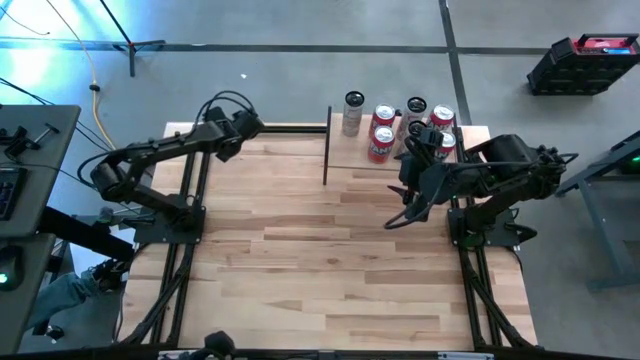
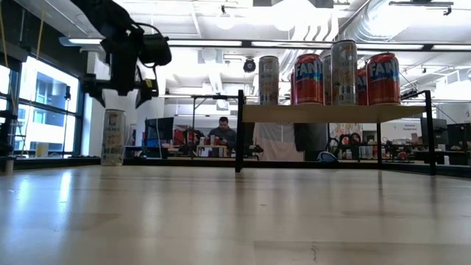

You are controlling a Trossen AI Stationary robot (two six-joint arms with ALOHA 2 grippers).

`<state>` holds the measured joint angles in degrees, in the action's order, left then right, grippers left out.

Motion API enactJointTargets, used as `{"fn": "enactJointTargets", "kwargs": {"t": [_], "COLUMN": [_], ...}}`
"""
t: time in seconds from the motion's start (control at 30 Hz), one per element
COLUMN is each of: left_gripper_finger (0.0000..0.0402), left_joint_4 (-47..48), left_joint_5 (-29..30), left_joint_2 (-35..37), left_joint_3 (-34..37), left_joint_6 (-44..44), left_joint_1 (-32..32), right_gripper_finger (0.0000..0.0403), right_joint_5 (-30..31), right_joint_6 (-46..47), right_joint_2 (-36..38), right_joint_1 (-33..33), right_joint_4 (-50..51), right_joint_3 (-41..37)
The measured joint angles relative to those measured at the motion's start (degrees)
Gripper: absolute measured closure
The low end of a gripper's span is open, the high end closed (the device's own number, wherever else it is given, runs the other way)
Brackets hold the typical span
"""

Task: Place canned beverage on shelf
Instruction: Put the white soda can on the shelf aligned with the other white soda can

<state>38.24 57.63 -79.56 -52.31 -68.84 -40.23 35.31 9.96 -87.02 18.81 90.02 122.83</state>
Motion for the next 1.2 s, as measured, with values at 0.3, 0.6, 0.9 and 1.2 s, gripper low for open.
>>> {"fn": "enactJointTargets", "kwargs": {"t": [0.3,0.6,0.9,1.2], "left_gripper_finger": [0.0025,0.0025,0.0025,0.0025], "left_joint_4": [-1.0,-1.9,-6.6,-6.7], "left_joint_5": [-0.3,-2.6,-6.6,-8.7], "left_joint_2": [-3.3,-6.4,-6.4,-6.4], "left_joint_3": [0.0,0.0,0.0,0.0], "left_joint_6": [0.1,-1.9,0.3,1.6], "left_joint_1": [-2.4,-6.1,-10.1,-12.0], "right_gripper_finger": [0.012,0.012,0.012,0.0121], "right_joint_5": [0.0,0.0,-10.5,-7.2], "right_joint_6": [-1.4,0.1,12.6,18.8], "right_joint_2": [0.0,0.0,0.0,1.8], "right_joint_1": [0.0,0.0,-0.4,1.0], "right_joint_4": [0.0,0.0,-0.1,-0.4], "right_joint_3": [0.0,0.0,-0.2,-19.2]}}
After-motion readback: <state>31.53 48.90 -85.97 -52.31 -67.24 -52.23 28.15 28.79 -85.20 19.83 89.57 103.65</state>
